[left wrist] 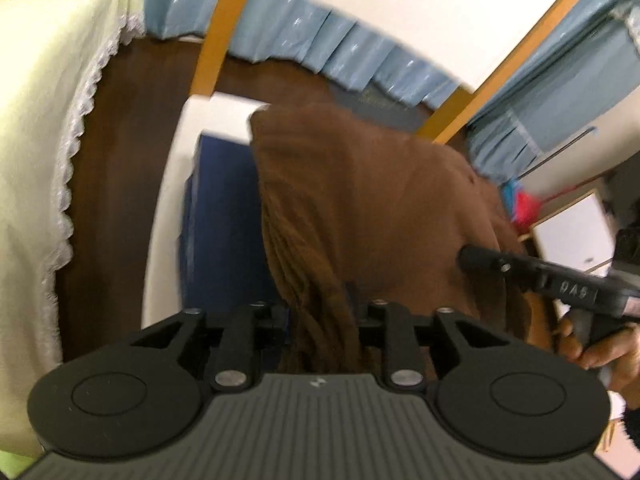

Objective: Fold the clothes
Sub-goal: 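Lift the shorts with both grippers and carry them to the white chair, then lower the shorts onto the navy garment on the chair and open both grippers, then press the shorts flat on the navy garment with both open grippers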

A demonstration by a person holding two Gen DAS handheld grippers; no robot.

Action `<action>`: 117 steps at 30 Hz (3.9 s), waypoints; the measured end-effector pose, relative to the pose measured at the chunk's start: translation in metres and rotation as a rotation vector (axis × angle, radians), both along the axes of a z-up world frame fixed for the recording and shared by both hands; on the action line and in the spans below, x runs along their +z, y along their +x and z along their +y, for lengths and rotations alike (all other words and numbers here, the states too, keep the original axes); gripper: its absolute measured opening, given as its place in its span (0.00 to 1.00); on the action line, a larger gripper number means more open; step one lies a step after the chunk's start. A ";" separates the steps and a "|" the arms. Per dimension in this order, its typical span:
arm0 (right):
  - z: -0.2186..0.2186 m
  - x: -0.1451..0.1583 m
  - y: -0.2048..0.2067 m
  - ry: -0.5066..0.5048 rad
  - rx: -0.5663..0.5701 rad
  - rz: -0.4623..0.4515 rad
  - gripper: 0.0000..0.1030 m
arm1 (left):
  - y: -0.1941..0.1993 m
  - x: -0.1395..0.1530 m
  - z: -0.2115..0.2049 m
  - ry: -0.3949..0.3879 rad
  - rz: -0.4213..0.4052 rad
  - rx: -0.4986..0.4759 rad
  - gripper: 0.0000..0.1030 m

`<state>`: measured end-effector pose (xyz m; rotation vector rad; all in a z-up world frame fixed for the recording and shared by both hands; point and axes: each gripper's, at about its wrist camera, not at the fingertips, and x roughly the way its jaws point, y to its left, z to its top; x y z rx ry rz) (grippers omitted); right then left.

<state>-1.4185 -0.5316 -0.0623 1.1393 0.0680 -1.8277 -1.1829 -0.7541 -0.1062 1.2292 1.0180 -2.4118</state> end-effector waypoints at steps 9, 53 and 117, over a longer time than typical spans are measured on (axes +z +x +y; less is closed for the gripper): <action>0.092 0.011 0.007 0.079 -0.328 0.044 0.42 | 0.046 0.038 -0.007 -0.268 -0.174 0.057 0.43; 0.045 0.034 0.020 -0.044 -0.156 0.216 0.14 | 0.024 0.058 0.053 -0.564 -0.104 -0.033 0.52; 0.061 -0.002 0.111 0.020 0.018 0.247 0.13 | 0.020 0.027 0.088 -0.616 -0.021 -0.112 0.58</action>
